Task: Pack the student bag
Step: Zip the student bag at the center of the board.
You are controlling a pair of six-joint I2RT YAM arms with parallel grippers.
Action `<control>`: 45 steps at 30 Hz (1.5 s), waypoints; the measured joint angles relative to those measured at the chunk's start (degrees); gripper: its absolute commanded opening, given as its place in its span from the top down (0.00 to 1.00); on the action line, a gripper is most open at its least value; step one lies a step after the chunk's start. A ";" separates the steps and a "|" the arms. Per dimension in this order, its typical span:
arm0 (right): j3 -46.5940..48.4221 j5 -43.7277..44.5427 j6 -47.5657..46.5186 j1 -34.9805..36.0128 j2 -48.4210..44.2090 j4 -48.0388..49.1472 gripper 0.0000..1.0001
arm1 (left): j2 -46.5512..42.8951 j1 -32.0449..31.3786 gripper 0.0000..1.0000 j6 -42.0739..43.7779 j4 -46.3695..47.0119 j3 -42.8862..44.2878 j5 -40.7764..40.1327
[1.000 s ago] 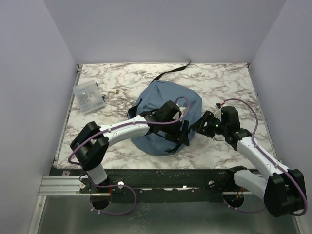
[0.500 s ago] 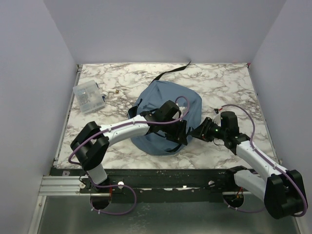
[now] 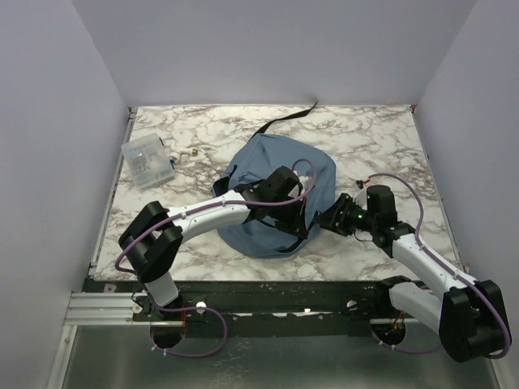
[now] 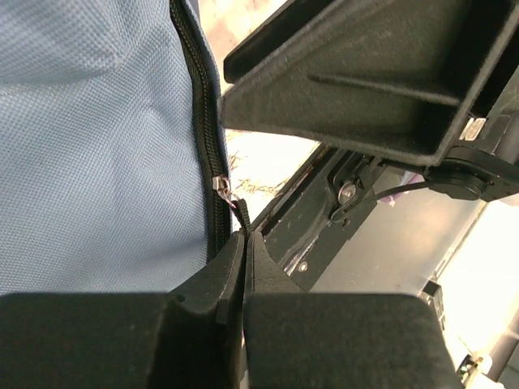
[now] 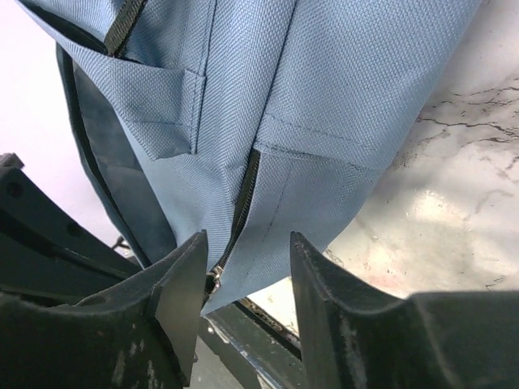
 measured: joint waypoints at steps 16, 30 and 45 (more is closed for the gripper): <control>-3.32 -2.93 3.78 0.72 3.39 10.43 0.50 | -0.57 -0.72 1.00 1.64 -0.66 -0.50 -0.68; -3.39 -0.79 4.96 0.42 8.00 12.98 0.99 | -10.71 -1.44 1.00 1.68 0.81 -11.93 -8.92; 2.80 -1.60 -7.56 -9.66 3.39 -1.70 0.54 | -24.61 1.20 1.00 5.49 0.98 -21.81 -8.72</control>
